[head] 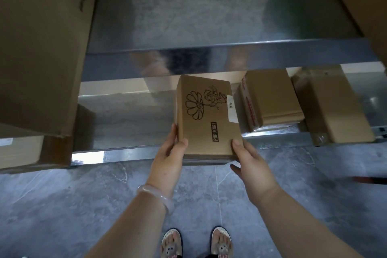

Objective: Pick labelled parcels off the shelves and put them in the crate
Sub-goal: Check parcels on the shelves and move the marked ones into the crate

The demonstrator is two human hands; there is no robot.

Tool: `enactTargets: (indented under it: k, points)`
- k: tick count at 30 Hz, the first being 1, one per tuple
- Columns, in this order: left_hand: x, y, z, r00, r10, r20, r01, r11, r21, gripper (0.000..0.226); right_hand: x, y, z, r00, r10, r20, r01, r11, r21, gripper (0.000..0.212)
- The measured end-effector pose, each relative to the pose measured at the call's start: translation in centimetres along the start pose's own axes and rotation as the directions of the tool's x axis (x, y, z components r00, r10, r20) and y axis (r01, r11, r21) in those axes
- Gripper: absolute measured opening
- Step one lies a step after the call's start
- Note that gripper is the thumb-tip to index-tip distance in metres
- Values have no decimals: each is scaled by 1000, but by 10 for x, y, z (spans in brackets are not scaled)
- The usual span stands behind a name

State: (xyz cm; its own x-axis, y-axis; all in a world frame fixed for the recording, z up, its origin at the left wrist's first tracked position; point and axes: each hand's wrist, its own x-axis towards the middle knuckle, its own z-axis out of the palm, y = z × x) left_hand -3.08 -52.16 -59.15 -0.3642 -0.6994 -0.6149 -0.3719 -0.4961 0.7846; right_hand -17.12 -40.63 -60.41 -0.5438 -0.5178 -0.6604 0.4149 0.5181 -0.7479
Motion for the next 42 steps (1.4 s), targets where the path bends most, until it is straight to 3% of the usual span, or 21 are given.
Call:
enactTargets:
  k: [4,8,11,14,16,17,19,20,21,25,29,33,35,37,42]
  points:
    - [5,3,1,987,146,-66,-124,957,263,44,-4,-9,1,988,-149,-44,148,989,-27,27]
    - [13,2,7,978,208,-11,-182,881,437,55,-1,-10,7,950,-303,-72,276,927,-254,47]
    - [16,0,16,994,100,42,-108,873,476,63,0,-7,14,913,-401,-77,339,849,-406,61]
    - [23,-2,17,999,-6,42,-16,863,505,96,-2,-3,24,886,-464,-2,399,765,-506,61]
    - [24,1,13,1000,-3,8,-2,852,523,110,-6,0,31,849,-522,82,472,680,-561,63]
    - [24,4,10,1000,19,-9,-12,865,502,105,-7,0,34,832,-542,117,503,649,-571,64]
    - [22,7,4,995,93,-35,-70,905,420,71,-7,1,36,818,-555,151,533,631,-563,60]
    - [20,8,1,989,139,-48,-108,908,405,51,-6,2,36,815,-559,154,539,634,-555,56]
    - [18,9,-2,981,189,-48,-154,902,404,46,-6,2,36,813,-561,155,543,634,-552,53]
    - [16,3,-11,965,262,-19,-229,875,426,80,-6,7,36,835,-489,252,527,579,-622,62]
    - [19,-1,-13,958,288,15,-250,802,542,66,-7,8,34,842,-429,328,532,555,-640,66]
    - [15,3,-13,976,218,9,-171,739,652,66,-16,-1,16,857,-423,294,498,532,-685,65]
    - [8,12,-9,971,241,-6,-155,644,749,68,-23,-8,1,859,-428,282,485,501,-717,66]
    - [-3,22,-2,945,326,30,-214,544,811,69,-32,-15,-15,866,-440,237,457,504,-733,68]
    - [-38,39,36,891,402,210,-386,429,817,71,-56,-26,-53,891,-442,101,358,549,-756,71]
